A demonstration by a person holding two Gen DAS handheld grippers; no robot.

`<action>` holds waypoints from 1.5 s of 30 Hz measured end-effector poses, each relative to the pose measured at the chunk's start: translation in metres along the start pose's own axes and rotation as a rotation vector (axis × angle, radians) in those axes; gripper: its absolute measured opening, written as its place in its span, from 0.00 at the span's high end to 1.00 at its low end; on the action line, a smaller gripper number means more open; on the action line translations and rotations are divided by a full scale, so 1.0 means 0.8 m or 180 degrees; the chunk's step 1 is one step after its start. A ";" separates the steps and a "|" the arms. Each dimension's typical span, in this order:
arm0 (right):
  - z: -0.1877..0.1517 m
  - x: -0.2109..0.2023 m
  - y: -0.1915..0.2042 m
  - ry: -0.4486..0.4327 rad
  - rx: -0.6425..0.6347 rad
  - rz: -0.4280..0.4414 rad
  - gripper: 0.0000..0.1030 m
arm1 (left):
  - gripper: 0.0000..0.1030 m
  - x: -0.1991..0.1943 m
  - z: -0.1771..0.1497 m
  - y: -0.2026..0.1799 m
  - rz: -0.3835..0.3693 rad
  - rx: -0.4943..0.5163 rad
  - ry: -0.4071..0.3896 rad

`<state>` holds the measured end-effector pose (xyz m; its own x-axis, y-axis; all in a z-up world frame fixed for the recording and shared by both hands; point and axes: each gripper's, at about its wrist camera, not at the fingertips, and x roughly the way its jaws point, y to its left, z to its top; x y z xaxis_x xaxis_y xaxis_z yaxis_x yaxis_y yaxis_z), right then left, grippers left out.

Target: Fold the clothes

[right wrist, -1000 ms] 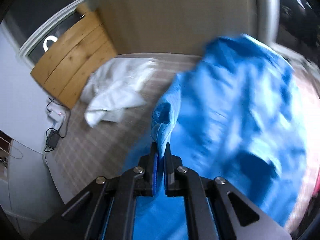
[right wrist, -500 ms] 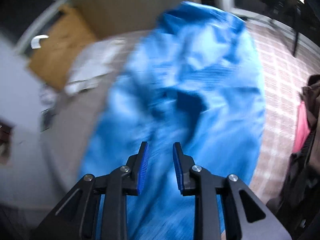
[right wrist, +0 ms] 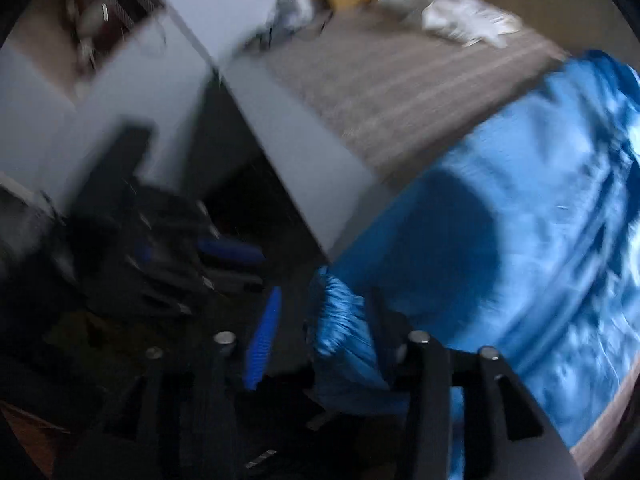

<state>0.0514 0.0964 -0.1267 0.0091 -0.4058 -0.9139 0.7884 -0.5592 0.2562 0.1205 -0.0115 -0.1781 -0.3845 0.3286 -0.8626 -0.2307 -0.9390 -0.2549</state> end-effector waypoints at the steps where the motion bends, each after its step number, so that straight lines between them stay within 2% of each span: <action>1: 0.001 0.016 0.003 0.0124 -0.0056 -0.0130 0.57 | 0.80 -0.002 -0.004 0.003 -0.0021 0.0002 -0.0012; 3: 0.002 0.039 0.005 0.0289 -0.0165 -0.0392 0.57 | 0.80 -0.003 -0.012 0.007 -0.0065 0.0013 -0.0040; 4: 0.002 0.044 0.003 0.0346 -0.0185 -0.0433 0.67 | 0.80 -0.004 -0.015 0.009 -0.0088 0.0021 -0.0057; 5: 0.003 0.049 0.001 0.0405 -0.0196 -0.0460 0.90 | 0.80 -0.004 -0.014 0.009 -0.0110 0.0062 -0.0070; 6: 0.004 0.050 -0.003 0.0469 -0.0167 -0.0427 0.91 | 0.80 -0.003 -0.014 0.009 -0.0132 0.0105 -0.0083; 8: 0.007 0.042 -0.006 0.0551 -0.0176 -0.0359 0.91 | 0.80 -0.003 -0.013 0.009 -0.0176 0.0190 -0.0110; 11: 0.015 0.002 0.002 0.0563 -0.0413 -0.0447 0.92 | 0.80 -0.001 0.000 0.000 -0.0258 0.0406 -0.0179; 15: 0.027 -0.052 -0.003 0.0479 -0.0400 -0.0550 0.92 | 0.80 0.012 0.030 -0.011 -0.0313 0.0648 -0.0231; 19: 0.028 -0.084 -0.011 0.0422 -0.0385 -0.0649 0.92 | 0.80 0.015 0.059 -0.031 -0.0394 0.0974 -0.0288; 20: 0.023 -0.091 -0.009 0.0396 -0.0385 -0.0670 0.92 | 0.76 0.014 0.067 -0.037 -0.0443 0.1050 -0.0320; 21: 0.019 -0.097 -0.008 0.0371 -0.0381 -0.0688 0.92 | 0.68 0.013 0.074 -0.043 -0.0491 0.1125 -0.0352; 24: 0.018 -0.116 -0.012 0.0307 -0.0360 -0.0741 0.92 | 0.64 0.011 0.095 -0.060 -0.0637 0.1351 -0.0447; 28: 0.028 -0.140 -0.019 0.0237 -0.0391 -0.0820 0.93 | 0.64 0.022 0.130 -0.073 -0.0840 0.1295 -0.0503; 34: 0.034 -0.158 -0.032 0.0146 -0.0376 -0.0830 0.93 | 0.66 0.017 0.145 -0.096 -0.1198 0.1263 -0.0624; 35: 0.034 -0.158 -0.033 0.0147 -0.0385 -0.0818 0.93 | 0.75 0.017 0.147 -0.100 -0.1258 0.1257 -0.0645; 36: 0.034 -0.157 -0.034 0.0152 -0.0390 -0.0797 0.93 | 0.93 0.015 0.142 -0.098 -0.1218 0.1228 -0.0619; 37: 0.033 -0.156 -0.035 0.0159 -0.0394 -0.0773 0.93 | 0.95 0.013 0.137 -0.095 -0.1173 0.1198 -0.0591; 41: 0.017 -0.150 -0.034 0.0266 -0.0283 -0.0407 0.91 | 0.96 0.005 0.114 -0.086 -0.0992 0.1078 -0.0479; 43: -0.004 -0.132 -0.033 0.0455 -0.0189 -0.0158 0.90 | 0.96 0.007 0.083 -0.086 -0.0958 0.1064 -0.0258; 45: -0.035 -0.102 -0.032 0.0751 -0.0175 -0.0139 0.86 | 0.92 0.009 0.051 -0.086 -0.0925 0.1050 -0.0032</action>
<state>0.0480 0.1642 -0.0679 0.1126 -0.1986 -0.9736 0.8235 -0.5296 0.2033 0.0971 0.0598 -0.1493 -0.2700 0.5768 -0.7710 -0.6031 -0.7255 -0.3316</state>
